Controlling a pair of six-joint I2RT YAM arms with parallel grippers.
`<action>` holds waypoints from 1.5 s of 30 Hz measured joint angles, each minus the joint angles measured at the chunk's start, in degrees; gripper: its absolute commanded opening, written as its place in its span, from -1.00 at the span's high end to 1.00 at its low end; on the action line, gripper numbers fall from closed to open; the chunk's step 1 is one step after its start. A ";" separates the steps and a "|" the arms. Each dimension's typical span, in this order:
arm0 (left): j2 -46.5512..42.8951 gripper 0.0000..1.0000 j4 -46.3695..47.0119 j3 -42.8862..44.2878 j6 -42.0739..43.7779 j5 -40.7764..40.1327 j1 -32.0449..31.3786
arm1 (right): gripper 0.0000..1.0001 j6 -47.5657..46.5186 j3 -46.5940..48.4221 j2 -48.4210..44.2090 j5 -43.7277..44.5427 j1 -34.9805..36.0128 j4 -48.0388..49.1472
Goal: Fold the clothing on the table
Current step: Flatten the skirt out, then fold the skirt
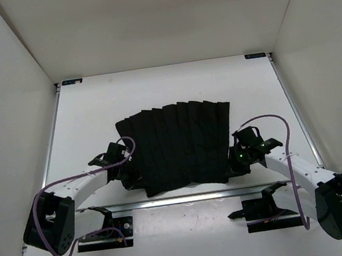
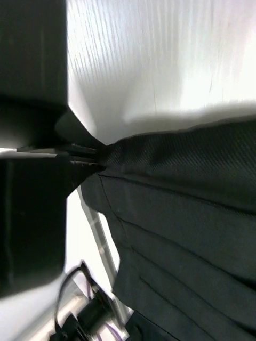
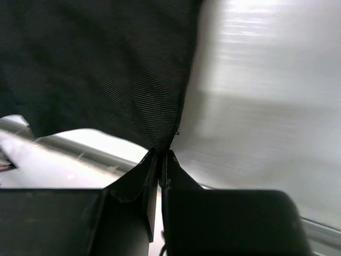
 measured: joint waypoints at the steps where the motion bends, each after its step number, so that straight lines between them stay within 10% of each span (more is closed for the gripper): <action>1: -0.15 1.00 0.44 -0.02 -0.44 0.37 -0.20 | 1.00 0.02 0.57 0.02 -0.50 -0.17 -0.55; 21: -19.23 1.00 -9.07 6.58 -4.39 10.71 7.67 | 0.99 -4.90 20.83 -13.05 -7.91 -9.16 -23.17; 25: -9.79 0.97 -5.97 14.80 -6.38 13.29 11.08 | 1.00 -8.15 31.52 -4.31 -11.82 -18.43 -23.34; 28: 4.07 0.52 -0.59 23.80 -7.13 14.99 14.25 | 0.99 -9.31 39.89 9.35 -14.03 -21.59 -19.74; 32: 21.97 0.22 8.66 33.16 -9.22 16.31 16.94 | -0.21 -9.90 47.67 27.98 -12.55 -24.06 -12.37; 34: 27.61 0.18 11.17 35.98 -10.03 16.28 17.66 | -0.52 -10.10 48.98 33.29 -9.55 -25.38 -10.91; 45: 21.97 0.11 8.87 27.04 -3.54 12.07 20.94 | -0.58 -7.82 28.46 21.84 -3.63 -29.70 -2.58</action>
